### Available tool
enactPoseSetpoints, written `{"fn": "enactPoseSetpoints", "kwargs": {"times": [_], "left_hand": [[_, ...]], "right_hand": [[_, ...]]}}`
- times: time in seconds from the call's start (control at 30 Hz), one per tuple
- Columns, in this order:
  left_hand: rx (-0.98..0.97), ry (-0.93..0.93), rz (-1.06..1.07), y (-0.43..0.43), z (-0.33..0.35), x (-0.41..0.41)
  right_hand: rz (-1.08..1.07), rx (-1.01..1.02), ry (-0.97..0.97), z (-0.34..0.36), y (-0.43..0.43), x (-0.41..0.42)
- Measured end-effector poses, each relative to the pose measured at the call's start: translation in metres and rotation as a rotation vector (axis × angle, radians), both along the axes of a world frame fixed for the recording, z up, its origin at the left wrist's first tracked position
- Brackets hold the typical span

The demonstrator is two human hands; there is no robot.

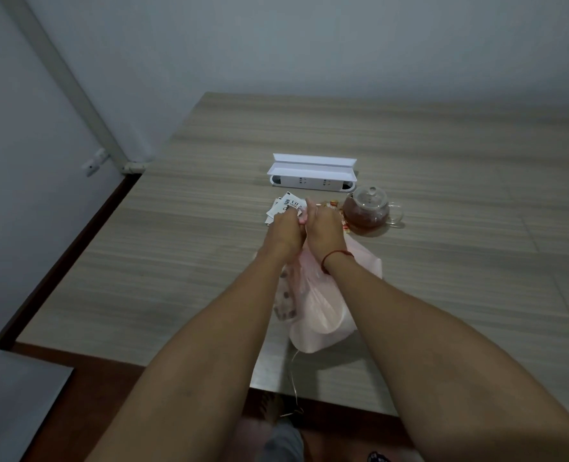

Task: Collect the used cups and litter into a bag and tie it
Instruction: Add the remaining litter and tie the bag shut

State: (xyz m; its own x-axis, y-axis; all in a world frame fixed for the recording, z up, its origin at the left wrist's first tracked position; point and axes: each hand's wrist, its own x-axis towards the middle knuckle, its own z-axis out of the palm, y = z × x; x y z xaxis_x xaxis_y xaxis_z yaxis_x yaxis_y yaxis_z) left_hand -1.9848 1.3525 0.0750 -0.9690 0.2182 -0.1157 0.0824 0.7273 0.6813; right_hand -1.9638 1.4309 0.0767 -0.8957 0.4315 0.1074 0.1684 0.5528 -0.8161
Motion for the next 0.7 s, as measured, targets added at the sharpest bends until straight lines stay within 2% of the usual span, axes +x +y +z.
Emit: {"fn": "enactPoseSetpoints", "kwargs": {"times": [0.07, 0.13, 0.2, 0.27, 0.4, 0.43, 0.5, 0.57, 0.7], "left_hand": [[0.113, 0.003, 0.037, 0.001, -0.001, 0.003], [0.206, 0.043, 0.004, 0.001, -0.001, 0.001], [0.308, 0.0, -0.049, -0.001, 0.003, 0.002], [0.478, -0.138, -0.031, -0.004, 0.008, 0.002], [0.859, -0.555, 0.02, -0.011, 0.014, 0.0], [0.907, -0.588, 0.067, -0.011, 0.014, 0.0], [0.858, -0.503, 0.205, -0.01, 0.009, -0.003], [0.691, -0.329, 0.329, -0.009, -0.002, -0.009], [0.34, -0.045, 0.372, -0.02, -0.014, -0.02]], "right_hand": [[-0.027, 0.013, 0.018, 0.002, -0.001, 0.0], [-0.07, 0.011, 0.017, 0.003, 0.0, 0.001], [-0.108, -0.007, 0.01, 0.002, 0.003, 0.001], [-0.132, -0.036, 0.0, 0.002, 0.007, 0.001], [-0.151, -0.079, 0.002, 0.002, 0.016, 0.004], [-0.146, -0.069, 0.002, 0.003, 0.017, 0.006], [-0.14, -0.047, -0.023, 0.003, 0.016, 0.009], [-0.157, 0.0, -0.041, -0.003, 0.015, 0.015], [-0.199, 0.187, -0.112, -0.015, 0.028, 0.029]]}}
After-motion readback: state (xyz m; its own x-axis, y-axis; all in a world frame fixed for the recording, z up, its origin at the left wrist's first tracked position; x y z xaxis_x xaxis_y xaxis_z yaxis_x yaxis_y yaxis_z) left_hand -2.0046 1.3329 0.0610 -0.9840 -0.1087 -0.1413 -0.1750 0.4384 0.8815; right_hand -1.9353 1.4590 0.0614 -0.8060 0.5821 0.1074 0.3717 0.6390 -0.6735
